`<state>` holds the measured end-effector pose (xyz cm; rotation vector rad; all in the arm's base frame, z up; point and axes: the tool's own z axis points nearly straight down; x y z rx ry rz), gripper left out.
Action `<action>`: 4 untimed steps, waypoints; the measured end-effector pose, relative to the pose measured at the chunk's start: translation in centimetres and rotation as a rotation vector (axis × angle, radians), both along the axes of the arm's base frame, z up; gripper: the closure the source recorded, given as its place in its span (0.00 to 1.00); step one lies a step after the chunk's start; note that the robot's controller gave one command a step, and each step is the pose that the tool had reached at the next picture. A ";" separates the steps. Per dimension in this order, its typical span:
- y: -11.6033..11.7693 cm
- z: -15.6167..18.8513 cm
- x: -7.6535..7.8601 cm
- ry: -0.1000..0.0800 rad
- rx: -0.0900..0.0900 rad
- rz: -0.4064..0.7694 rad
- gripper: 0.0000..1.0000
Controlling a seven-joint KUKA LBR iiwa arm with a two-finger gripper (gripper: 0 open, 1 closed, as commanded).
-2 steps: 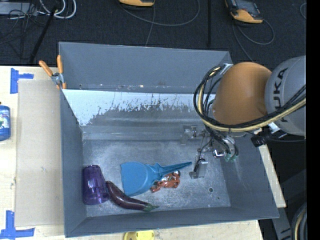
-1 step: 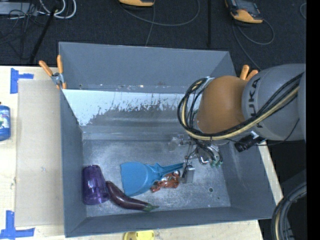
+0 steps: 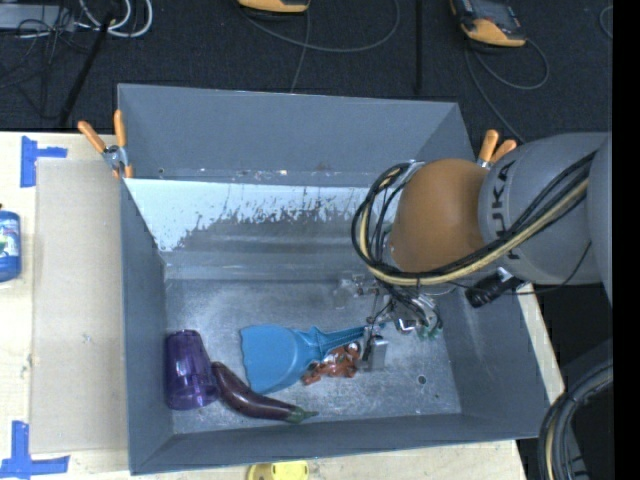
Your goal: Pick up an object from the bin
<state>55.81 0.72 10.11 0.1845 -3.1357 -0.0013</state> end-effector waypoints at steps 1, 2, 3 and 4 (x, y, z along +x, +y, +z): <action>-0.9 1.6 0.7 0.004 0.001 0.210 0.00; -1.1 0.3 0.7 -0.007 -0.001 0.263 0.00; 1.4 -3.2 -0.5 0.000 0.000 0.063 1.00; 1.4 -3.1 -0.5 0.000 0.000 0.063 1.00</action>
Offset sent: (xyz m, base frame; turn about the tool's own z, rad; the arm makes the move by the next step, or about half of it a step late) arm -0.0086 -0.0127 -0.0311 -0.1114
